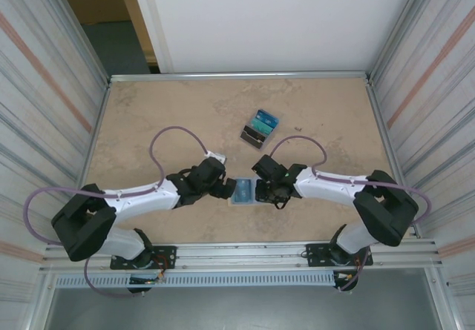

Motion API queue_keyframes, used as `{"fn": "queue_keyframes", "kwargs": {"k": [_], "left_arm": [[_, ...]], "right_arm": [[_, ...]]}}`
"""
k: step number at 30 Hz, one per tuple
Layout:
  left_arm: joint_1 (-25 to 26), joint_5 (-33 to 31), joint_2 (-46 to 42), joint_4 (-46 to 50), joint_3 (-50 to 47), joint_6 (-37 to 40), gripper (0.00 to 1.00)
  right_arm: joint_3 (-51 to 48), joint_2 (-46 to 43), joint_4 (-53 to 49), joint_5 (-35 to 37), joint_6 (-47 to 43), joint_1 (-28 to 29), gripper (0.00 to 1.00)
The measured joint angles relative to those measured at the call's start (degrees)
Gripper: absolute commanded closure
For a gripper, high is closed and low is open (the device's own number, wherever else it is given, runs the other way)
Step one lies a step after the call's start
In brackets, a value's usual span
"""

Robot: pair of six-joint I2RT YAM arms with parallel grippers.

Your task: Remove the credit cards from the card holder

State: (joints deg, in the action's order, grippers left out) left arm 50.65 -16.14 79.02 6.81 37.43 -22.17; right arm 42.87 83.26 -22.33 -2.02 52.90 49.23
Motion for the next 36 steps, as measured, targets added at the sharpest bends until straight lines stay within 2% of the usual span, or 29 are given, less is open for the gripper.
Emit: {"fn": "queue_keyframes", "kwargs": {"k": [5,11,23,36], "left_arm": [[0.3,0.0,1.5,1.2,0.1,0.1,0.02],[2.3,0.0,4.7,1.9,1.9,0.9,0.01],[3.5,-0.8,8.1,2.2,3.7,1.2,0.01],[3.8,-1.7,8.5,2.4,3.8,1.2,0.01]], "right_arm": [[-2.1,-4.4,3.5,-4.1,-0.4,-3.1,0.82],[-3.4,-4.7,9.1,-9.3,-0.7,-5.4,0.82],[-3.7,2.1,17.7,-15.6,-0.6,-6.7,0.83],[-5.8,5.0,21.5,-17.4,0.7,-8.4,0.84]]}}
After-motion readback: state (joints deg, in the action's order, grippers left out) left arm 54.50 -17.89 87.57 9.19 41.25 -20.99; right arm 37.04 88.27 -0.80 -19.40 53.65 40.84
